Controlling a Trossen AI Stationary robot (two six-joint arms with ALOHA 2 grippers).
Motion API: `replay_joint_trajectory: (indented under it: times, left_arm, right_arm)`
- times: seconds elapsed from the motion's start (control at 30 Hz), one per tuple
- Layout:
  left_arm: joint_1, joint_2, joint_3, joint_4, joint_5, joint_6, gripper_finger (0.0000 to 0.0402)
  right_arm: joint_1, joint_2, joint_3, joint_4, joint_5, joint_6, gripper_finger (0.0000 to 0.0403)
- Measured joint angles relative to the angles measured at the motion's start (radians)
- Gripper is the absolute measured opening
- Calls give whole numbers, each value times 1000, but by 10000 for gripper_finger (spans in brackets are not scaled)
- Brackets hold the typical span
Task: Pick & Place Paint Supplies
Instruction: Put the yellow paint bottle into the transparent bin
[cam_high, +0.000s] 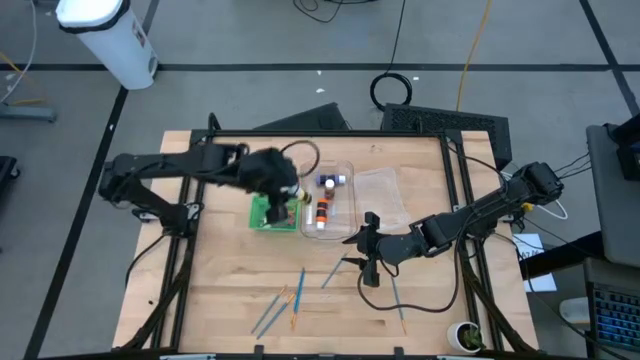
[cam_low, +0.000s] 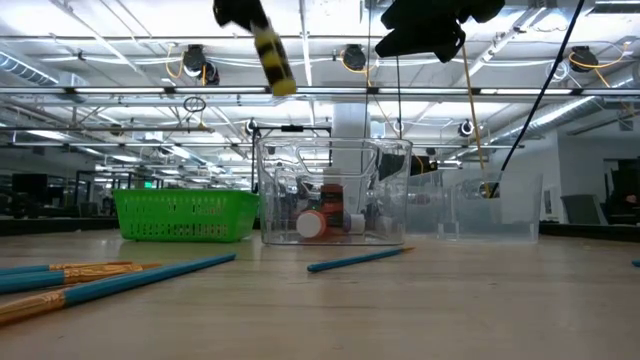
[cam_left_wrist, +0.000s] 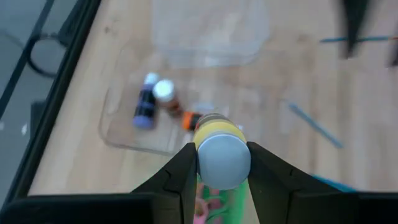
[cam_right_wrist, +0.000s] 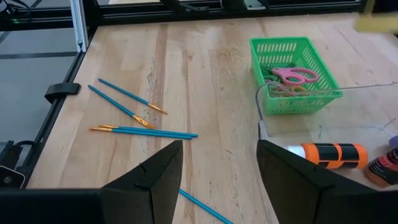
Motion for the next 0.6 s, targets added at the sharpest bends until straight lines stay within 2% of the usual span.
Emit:
replay_joint_trajectory:
  times: [0.2,0.47,0.6]
  left_arm:
    - [123,109,-5,2,23,71,115]
    - [196,270,-6,39,35,192,115]
    - [224,329,-6,96,84,199,115]
  right_arm:
    - [0,0,0,0,0,-2,196]
    - [0,0,0,0,0,-4,196]
    - [0,0,0,-3,-1,-4,196]
